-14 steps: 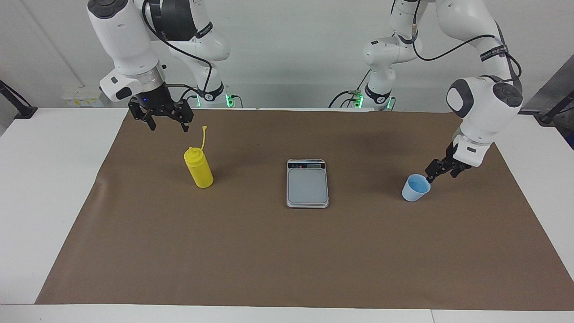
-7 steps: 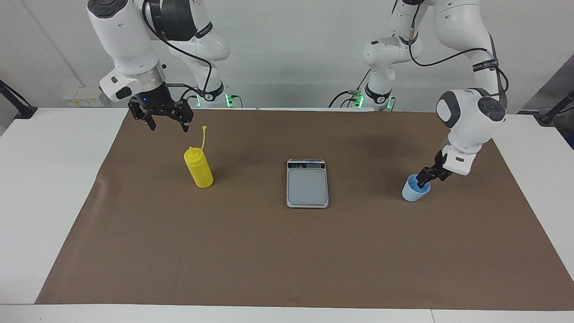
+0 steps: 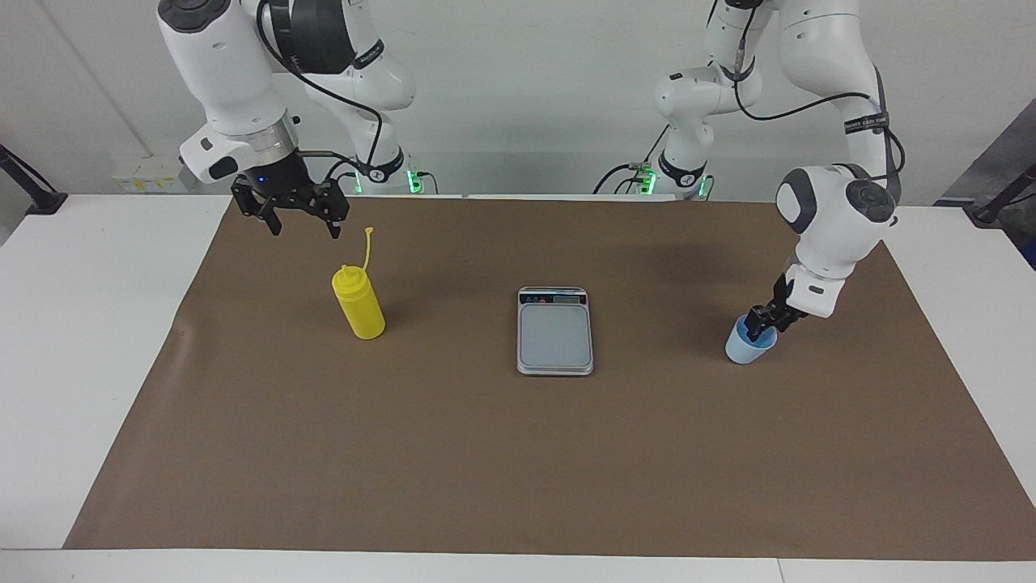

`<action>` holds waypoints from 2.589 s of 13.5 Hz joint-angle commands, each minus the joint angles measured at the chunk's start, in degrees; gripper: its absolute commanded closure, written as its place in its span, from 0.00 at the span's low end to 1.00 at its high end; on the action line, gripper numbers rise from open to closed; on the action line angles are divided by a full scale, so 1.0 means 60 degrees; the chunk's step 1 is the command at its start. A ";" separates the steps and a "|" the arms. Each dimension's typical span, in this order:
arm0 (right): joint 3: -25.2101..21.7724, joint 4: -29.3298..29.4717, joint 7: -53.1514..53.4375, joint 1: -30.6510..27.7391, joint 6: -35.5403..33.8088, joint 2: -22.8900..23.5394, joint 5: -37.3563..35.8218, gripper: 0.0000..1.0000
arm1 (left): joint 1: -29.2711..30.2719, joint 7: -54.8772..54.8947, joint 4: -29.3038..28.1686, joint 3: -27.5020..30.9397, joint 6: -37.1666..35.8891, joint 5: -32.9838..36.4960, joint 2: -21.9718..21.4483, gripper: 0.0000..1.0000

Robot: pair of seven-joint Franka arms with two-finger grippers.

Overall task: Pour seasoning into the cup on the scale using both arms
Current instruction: 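Grasp the light blue cup with the left gripper, then carry the blue cup with the left gripper onto the scale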

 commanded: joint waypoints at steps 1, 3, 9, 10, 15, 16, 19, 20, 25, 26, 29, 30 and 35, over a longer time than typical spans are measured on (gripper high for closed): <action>0.0012 -0.0256 -0.0207 -0.0111 0.0051 -0.0243 0.0202 0.00 | -0.0114 0.0167 -0.0167 0.0085 0.0226 -0.0034 -0.0070 1.00; 0.0012 -0.0256 -0.0207 -0.0111 0.0051 -0.0243 0.0202 0.00 | -0.0114 0.0576 0.0008 0.0100 0.0036 0.0083 -0.0055 1.00; 0.0012 -0.0256 -0.0222 -0.0125 0.0036 -0.0243 0.0202 0.00 | -0.0114 0.0930 0.2408 0.0013 -0.2524 0.0098 -0.0187 1.00; 0.0012 -0.0256 -0.0222 -0.0125 0.0036 -0.0243 0.0202 0.00 | -0.0244 0.0872 0.2774 -0.0060 -0.2935 0.0098 -0.0245 1.00; 0.0012 -0.0256 -0.0222 -0.0111 0.0007 -0.0243 0.0202 0.00 | -0.1780 -0.0239 0.3979 -0.0105 -0.4053 0.0113 -0.0158 1.00; 0.0012 -0.0256 -0.0222 -0.0111 0.0007 -0.0243 0.0202 0.00 | -0.2204 -0.0619 0.3979 -0.0105 -0.4023 0.0127 -0.0143 1.00; 0.0012 -0.0256 -0.0222 -0.0111 0.0007 -0.0243 0.0202 0.00 | -0.3538 -0.2287 0.3950 -0.0105 -0.3426 0.0317 0.0164 1.00; 0.0012 -0.0256 -0.0222 -0.0111 0.0007 -0.0243 0.0202 0.00 | -0.3933 -0.2598 0.3906 -0.0105 -0.3263 0.0318 0.0194 1.00; 0.0012 -0.0270 -0.0222 -0.0111 0.0007 -0.0243 0.0202 0.00 | -0.4946 -0.3755 0.3701 -0.0105 -0.2559 0.0333 0.0559 1.00; 0.0012 -0.0270 -0.0222 -0.0111 0.0007 -0.0243 0.0202 0.00 | -0.5209 -0.4149 0.3701 -0.0105 -0.2413 0.0333 0.0894 1.00; 0.0012 -0.0344 -0.0222 -0.0111 0.0051 -0.0272 0.0202 0.00 | -0.5651 -0.4827 0.3628 -0.0105 -0.2104 0.0684 0.1322 1.00; 0.0012 -0.0344 -0.0222 -0.0111 0.0036 -0.0273 0.0202 0.00 | -0.5709 -0.4842 0.3555 -0.0105 -0.2017 0.0771 0.1380 1.00; 0.0012 -0.0344 -0.0222 -0.0111 0.0021 -0.0273 0.0202 0.00 | -0.5915 -0.5281 0.3408 -0.0105 -0.1358 0.0933 0.1630 1.00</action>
